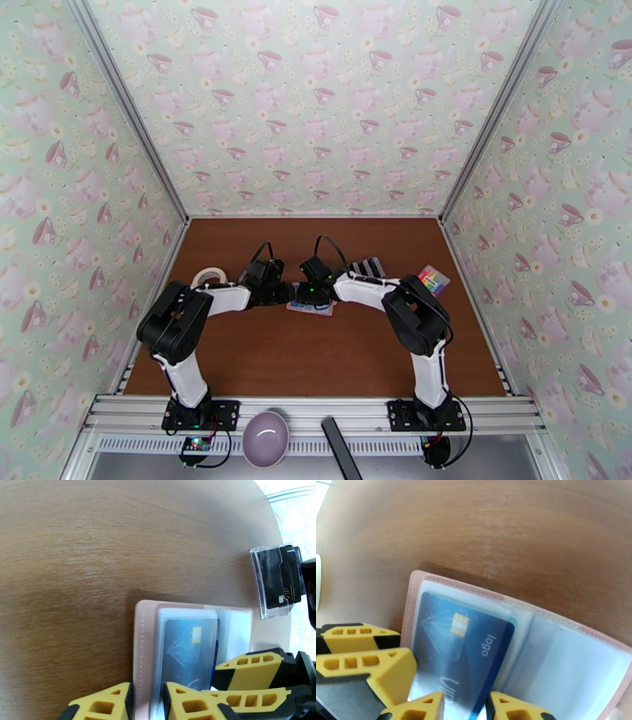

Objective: Put the credit cards into the card holder

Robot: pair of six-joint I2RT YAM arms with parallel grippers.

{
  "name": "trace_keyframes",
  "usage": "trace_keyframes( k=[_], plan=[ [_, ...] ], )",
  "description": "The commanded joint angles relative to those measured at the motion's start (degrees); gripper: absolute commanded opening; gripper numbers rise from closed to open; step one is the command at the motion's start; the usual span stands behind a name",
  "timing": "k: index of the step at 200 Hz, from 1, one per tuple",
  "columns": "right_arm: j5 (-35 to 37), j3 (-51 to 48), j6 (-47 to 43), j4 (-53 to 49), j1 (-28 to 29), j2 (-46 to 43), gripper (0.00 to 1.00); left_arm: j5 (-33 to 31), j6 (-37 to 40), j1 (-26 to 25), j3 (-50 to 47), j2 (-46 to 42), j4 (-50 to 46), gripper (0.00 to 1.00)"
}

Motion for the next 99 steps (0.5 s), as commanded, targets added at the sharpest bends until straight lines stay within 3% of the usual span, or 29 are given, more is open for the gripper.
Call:
trace_keyframes(
  k=[1,40,99],
  plan=[
    [1.0,-0.8,-1.3,1.5,-1.0,-4.8,0.43,3.8,-1.0,-1.9,-1.9,-0.9,-3.6,0.3],
    [-1.1,-9.8,-3.2,4.4,-4.4,-15.7,0.57,3.6,-1.4,-1.3,-2.5,-2.2,-3.7,0.31],
    [-6.7,-24.1,-5.7,10.0,-10.6,-24.8,0.65,3.1,-0.4,0.7,-2.7,-3.2,-5.1,0.34]
  ],
)
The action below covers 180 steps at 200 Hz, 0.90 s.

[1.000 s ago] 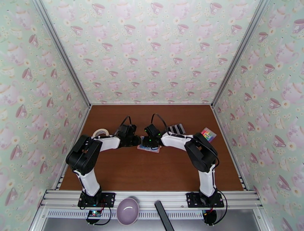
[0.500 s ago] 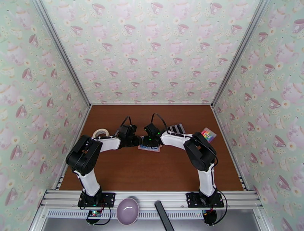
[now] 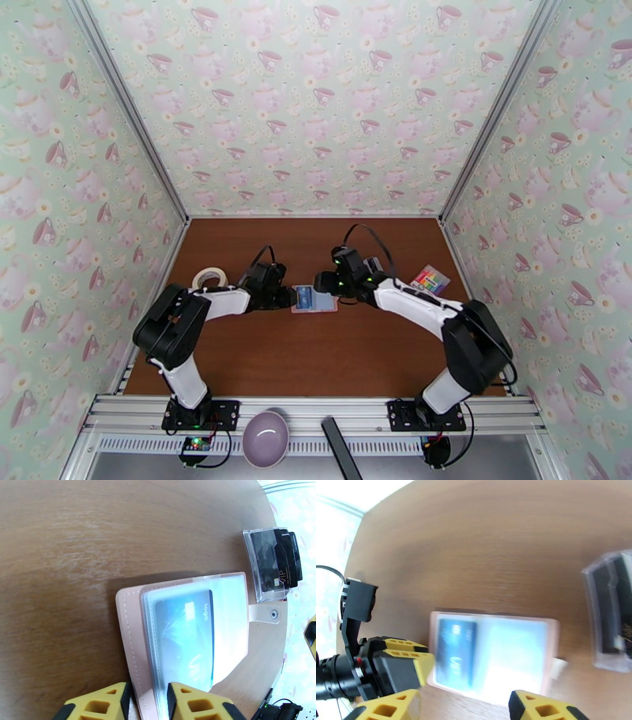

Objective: Put the credit cards into the card holder

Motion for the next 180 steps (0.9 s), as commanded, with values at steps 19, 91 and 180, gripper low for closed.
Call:
trace_keyframes(
  k=[19,91,180],
  plan=[
    [-4.5,-5.4,-2.7,3.6,-2.1,0.8,0.66,1.6,0.9,2.1,0.0,-0.5,-4.2,0.34],
    [-5.5,-5.6,-2.3,8.4,-4.5,7.3,0.7,2.5,1.8,3.5,-1.0,-4.2,-6.2,0.35],
    [-9.3,-5.3,-2.3,13.4,-5.6,11.9,0.71,4.5,1.0,1.4,-2.7,-3.4,-4.6,0.35]
  ],
)
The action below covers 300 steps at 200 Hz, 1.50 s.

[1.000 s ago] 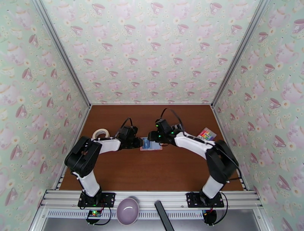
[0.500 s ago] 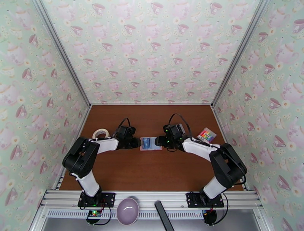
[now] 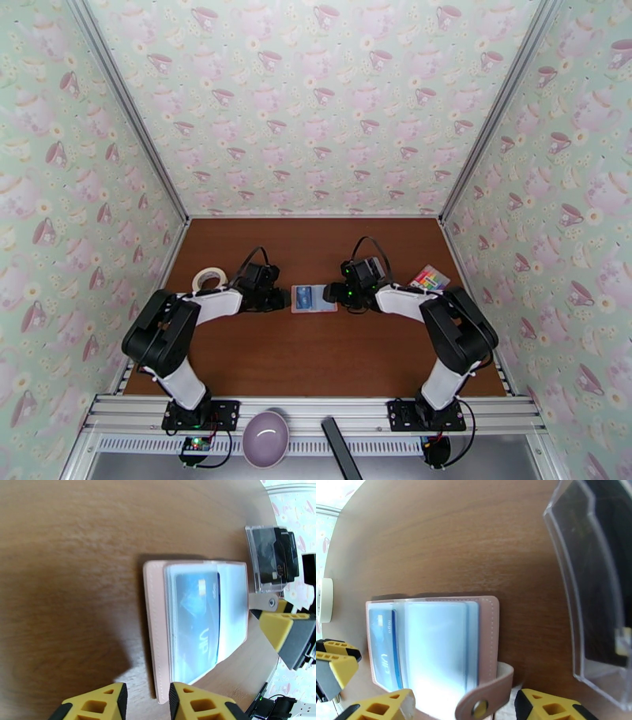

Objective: Put the credit cards into the card holder

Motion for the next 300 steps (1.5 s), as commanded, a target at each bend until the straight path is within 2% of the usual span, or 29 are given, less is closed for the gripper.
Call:
trace_keyframes(
  k=[1,126,183,218,300],
  plan=[
    [-2.5,0.4,-0.9,2.7,-0.3,2.2,0.71,1.4,0.3,-0.6,-0.9,0.5,0.3,0.35],
    [-12.6,-5.0,6.0,16.3,-0.4,2.0,0.72,0.6,-0.3,-0.5,2.4,8.1,2.6,0.35],
    [-14.2,-5.5,8.0,16.0,-0.4,-2.9,0.72,0.7,0.1,0.5,4.2,8.6,1.7,0.35],
    [-14.4,-3.6,8.7,14.1,1.5,-5.9,0.73,1.1,0.3,0.9,5.2,9.2,1.3,0.35],
    [-15.0,3.8,12.4,17.4,8.3,3.4,0.74,1.7,-0.6,1.8,1.9,4.3,2.5,0.35]
  ],
)
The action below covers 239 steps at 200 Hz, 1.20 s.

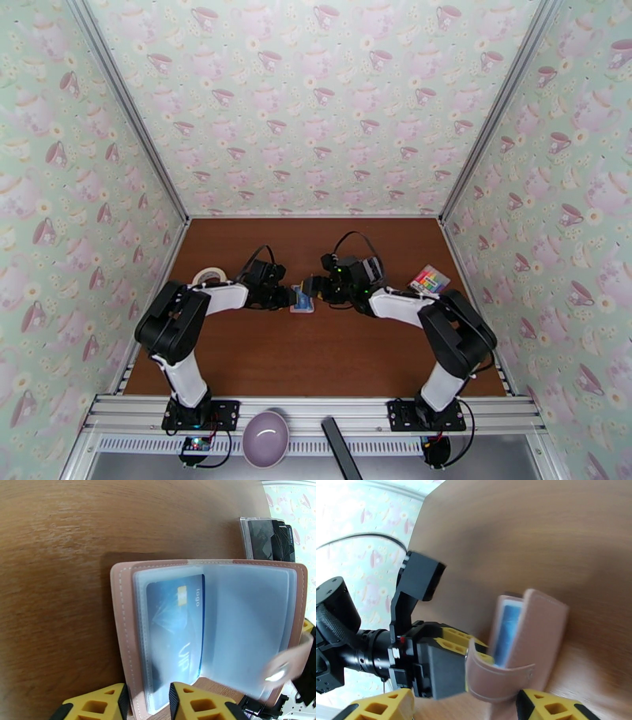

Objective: Put the credit cards into the card holder

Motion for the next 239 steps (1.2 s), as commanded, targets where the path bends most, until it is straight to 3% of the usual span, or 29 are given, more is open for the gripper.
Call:
trace_keyframes(
  k=[1,101,151,178,239],
  plan=[
    [-1.2,2.3,2.1,1.1,1.2,2.6,0.74,-3.5,-0.1,0.9,-2.1,-1.3,2.0,0.35],
    [-1.5,5.3,5.8,3.3,2.2,10.2,0.75,-10.7,1.7,2.7,-6.2,-9.6,-1.2,0.4],
    [2.2,7.9,5.5,-4.2,2.3,13.2,0.75,-13.5,2.0,3.1,-6.9,-13.3,-2.3,0.4],
    [5.8,8.8,4.4,-9.2,2.5,13.1,0.75,-10.1,1.7,3.0,-7.2,-13.3,0.5,0.4],
    [2.2,7.3,8.4,-2.9,2.4,12.5,0.77,-6.7,1.7,0.1,-5.0,-6.1,3.6,0.38]
  ],
)
